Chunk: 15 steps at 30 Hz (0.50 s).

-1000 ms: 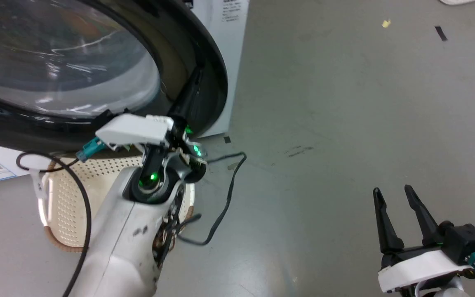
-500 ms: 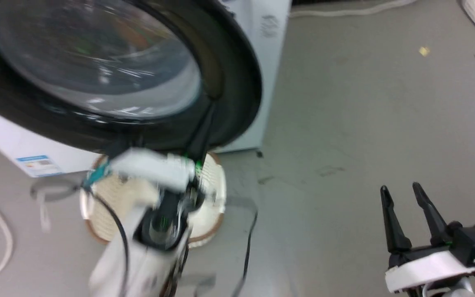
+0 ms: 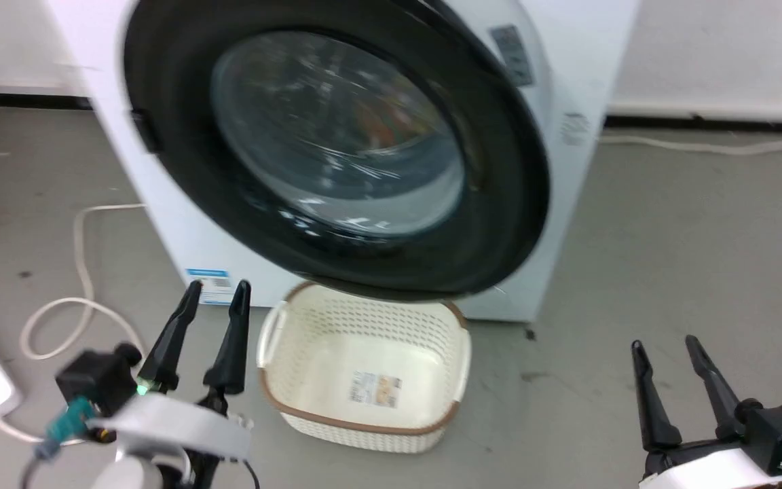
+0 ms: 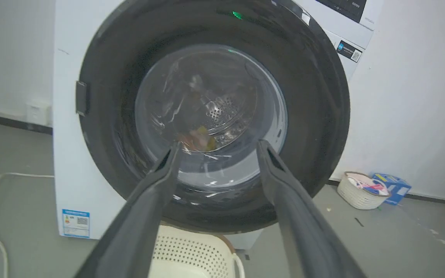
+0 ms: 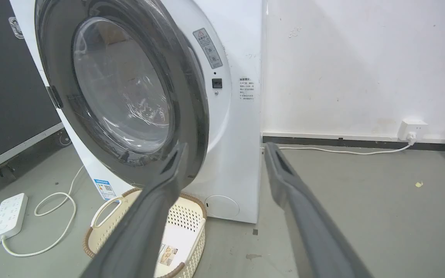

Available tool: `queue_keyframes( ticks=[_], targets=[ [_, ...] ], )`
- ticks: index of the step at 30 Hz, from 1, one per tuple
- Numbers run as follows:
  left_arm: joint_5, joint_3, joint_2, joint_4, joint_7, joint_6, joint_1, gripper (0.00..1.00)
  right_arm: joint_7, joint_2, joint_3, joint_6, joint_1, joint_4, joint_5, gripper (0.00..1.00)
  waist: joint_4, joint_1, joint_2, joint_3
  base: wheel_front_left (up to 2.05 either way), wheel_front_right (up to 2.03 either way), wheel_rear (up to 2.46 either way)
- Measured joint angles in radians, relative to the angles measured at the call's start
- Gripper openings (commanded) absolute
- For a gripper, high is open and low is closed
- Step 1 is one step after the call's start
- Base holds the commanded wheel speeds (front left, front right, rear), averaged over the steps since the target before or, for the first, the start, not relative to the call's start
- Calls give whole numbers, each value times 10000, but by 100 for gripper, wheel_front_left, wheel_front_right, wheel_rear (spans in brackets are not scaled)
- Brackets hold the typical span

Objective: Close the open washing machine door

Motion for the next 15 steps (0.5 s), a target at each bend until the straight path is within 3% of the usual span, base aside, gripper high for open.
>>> queue_keyframes(
  ticks=[9, 15],
  targets=[
    [4477, 867, -882, -986, -8, 531, 1944, 100, 79, 0, 337, 0, 349, -90, 104, 100, 891, 0, -1, -565, 0, 0, 0],
    [5225, 991, -1145, -888, -8, 575, 2538, 100, 65, 0, 552, 0, 423, 2, 167, 100, 988, 1, -1, -568, 0, 0, 0]
  ],
)
